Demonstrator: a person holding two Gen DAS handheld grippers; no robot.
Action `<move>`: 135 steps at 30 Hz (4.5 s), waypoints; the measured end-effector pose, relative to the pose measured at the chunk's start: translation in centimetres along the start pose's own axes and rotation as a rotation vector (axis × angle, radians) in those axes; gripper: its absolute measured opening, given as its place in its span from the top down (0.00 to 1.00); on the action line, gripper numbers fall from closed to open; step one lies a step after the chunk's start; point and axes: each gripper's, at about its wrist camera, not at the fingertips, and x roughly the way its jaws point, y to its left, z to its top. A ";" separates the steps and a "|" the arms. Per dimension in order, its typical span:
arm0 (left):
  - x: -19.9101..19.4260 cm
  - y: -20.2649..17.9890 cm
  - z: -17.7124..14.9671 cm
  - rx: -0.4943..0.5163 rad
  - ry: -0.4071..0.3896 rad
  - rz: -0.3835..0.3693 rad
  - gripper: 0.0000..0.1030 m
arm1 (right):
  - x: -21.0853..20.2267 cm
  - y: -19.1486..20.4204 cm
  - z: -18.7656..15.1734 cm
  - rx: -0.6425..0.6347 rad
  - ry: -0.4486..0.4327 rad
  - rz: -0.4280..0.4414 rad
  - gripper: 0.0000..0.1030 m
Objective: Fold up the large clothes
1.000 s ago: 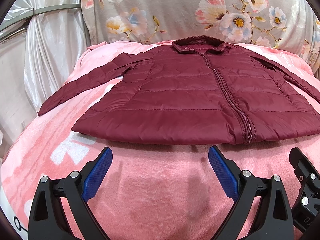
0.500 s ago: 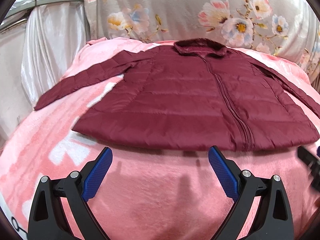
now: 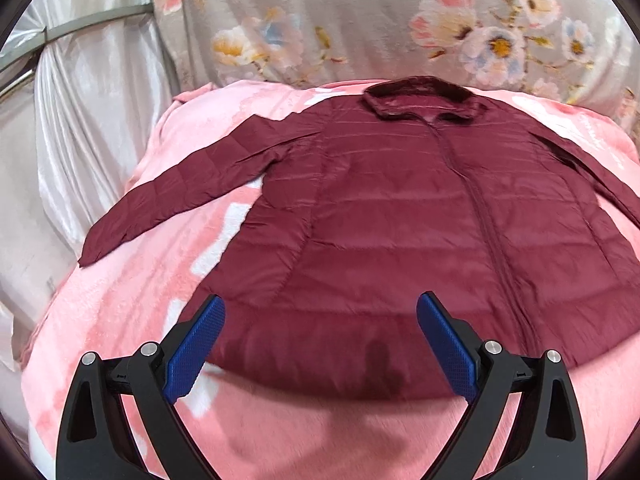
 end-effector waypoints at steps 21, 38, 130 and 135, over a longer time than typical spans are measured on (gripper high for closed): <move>4.9 1.7 2.7 -0.075 0.064 0.066 0.08 | 3.6 4.2 8.6 0.025 -0.181 0.032 0.92; 7.3 6.0 2.9 -0.162 0.098 0.070 0.10 | 0.1 40.7 -7.7 -0.661 -0.001 0.633 0.93; 20.6 -9.2 14.0 0.020 0.114 -0.060 0.40 | 13.4 37.8 -16.9 -0.908 0.172 0.208 0.75; 20.6 -9.3 13.9 0.024 0.112 -0.044 0.37 | 13.5 37.8 -16.9 -0.898 0.173 0.212 0.75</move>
